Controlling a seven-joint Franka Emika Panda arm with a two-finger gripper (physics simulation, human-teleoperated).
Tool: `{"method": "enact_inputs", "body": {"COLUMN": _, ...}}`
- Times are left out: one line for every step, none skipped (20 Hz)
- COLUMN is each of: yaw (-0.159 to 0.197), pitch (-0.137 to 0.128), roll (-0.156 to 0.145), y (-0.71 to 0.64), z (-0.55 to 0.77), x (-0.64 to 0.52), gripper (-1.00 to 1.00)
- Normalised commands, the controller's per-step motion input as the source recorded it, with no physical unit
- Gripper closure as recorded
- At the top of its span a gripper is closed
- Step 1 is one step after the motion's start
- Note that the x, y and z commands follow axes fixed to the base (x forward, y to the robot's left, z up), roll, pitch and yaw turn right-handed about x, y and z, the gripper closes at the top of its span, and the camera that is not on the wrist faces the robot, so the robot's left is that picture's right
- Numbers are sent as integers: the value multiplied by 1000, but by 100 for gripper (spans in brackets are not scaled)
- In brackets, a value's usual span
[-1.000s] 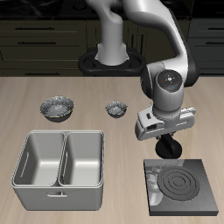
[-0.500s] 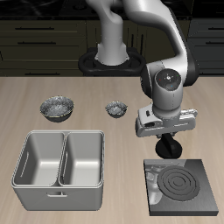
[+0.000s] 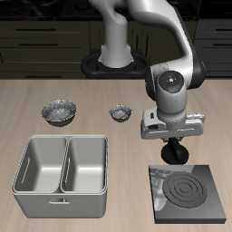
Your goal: Turn off the stove and place the largest bowl in the left side of the drainer and the medium bowl in the right side
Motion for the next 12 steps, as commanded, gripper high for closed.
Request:
{"method": "enact_inputs", "body": {"yaw": -40, "pitch": -40, "roll": 7, "y": -27, "z": 52, "x": -39, "gripper": 100}}
{"method": "enact_inputs", "body": {"yaw": -106, "pitch": 50, "roll": 21, "y": 24, "z": -64, "x": 189, "gripper": 100}}
{"method": "enact_inputs", "body": {"yaw": 15, "pitch": -43, "roll": -50, "y": -59, "z": 47, "x": 40, "gripper": 100}}
{"method": "enact_inputs", "body": {"yaw": -96, "pitch": 21, "roll": 24, "y": -93, "z": 32, "x": 96, "gripper": 100}}
{"method": "enact_inputs", "body": {"yaw": -45, "pitch": -16, "roll": -37, "y": -117, "z": 72, "x": 75, "gripper": 100}}
{"method": "enact_inputs", "body": {"yaw": -14, "pitch": -76, "roll": 1, "y": -59, "z": 93, "x": 25, "gripper": 100}}
{"method": "enact_inputs", "body": {"yaw": -33, "pitch": -60, "roll": -34, "y": -80, "z": 82, "x": 119, "gripper": 100}}
{"method": "enact_inputs", "body": {"yaw": -102, "pitch": 117, "roll": 4, "y": -131, "z": -169, "x": 133, "gripper": 100}}
{"method": "enact_inputs", "body": {"yaw": 0, "pitch": 0, "roll": 0, "y": 0, "z": 0, "x": 0, "gripper": 100}}
{"method": "enact_inputs", "body": {"yaw": 0, "pitch": 0, "roll": 0, "y": 0, "z": 0, "x": 0, "gripper": 100}}
{"method": "enact_inputs", "body": {"yaw": -140, "pitch": 37, "roll": 9, "y": -316, "z": -146, "x": 322, "gripper": 100}}
{"method": "enact_inputs", "body": {"yaw": -26, "pitch": 35, "roll": -20, "y": -94, "z": -13, "x": 72, "gripper": 100}}
